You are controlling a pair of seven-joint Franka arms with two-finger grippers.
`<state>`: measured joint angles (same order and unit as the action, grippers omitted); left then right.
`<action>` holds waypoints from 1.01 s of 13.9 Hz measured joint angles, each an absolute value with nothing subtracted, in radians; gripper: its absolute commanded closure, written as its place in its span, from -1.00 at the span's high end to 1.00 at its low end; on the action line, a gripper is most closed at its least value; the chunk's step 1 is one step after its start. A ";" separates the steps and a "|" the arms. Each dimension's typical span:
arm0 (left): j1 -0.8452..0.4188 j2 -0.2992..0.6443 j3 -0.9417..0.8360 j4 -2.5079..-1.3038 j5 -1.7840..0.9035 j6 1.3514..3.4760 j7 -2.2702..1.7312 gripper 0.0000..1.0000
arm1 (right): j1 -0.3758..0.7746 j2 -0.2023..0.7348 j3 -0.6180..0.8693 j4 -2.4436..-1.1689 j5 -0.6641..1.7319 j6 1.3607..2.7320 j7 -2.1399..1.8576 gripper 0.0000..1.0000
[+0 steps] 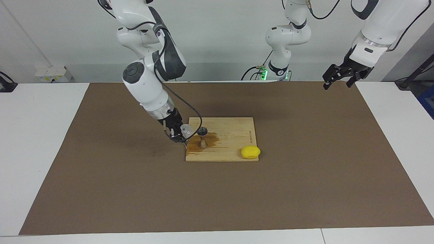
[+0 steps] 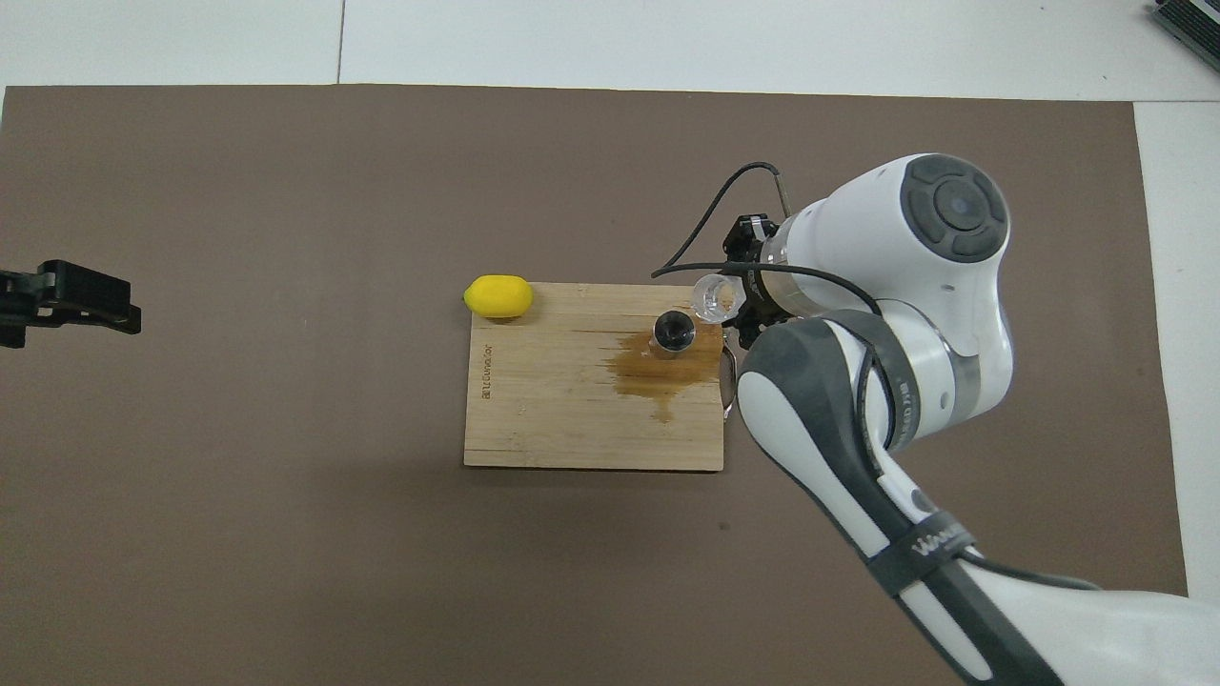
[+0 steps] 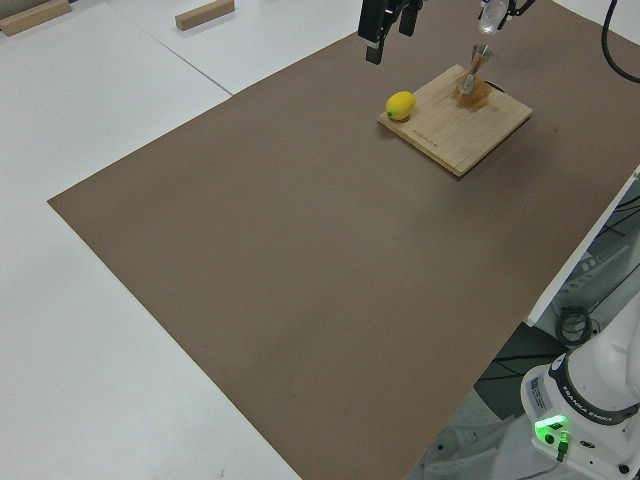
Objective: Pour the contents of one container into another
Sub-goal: 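Carry the glass back toward its starting spot with the right gripper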
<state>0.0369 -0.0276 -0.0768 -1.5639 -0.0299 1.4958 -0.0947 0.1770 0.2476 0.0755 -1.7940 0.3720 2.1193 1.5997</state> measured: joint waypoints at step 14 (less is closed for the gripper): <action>0.037 -0.028 -0.077 -1.564 -0.030 1.495 -0.095 1.00 | -0.275 0.343 0.073 -1.956 0.685 2.038 0.996 -1.00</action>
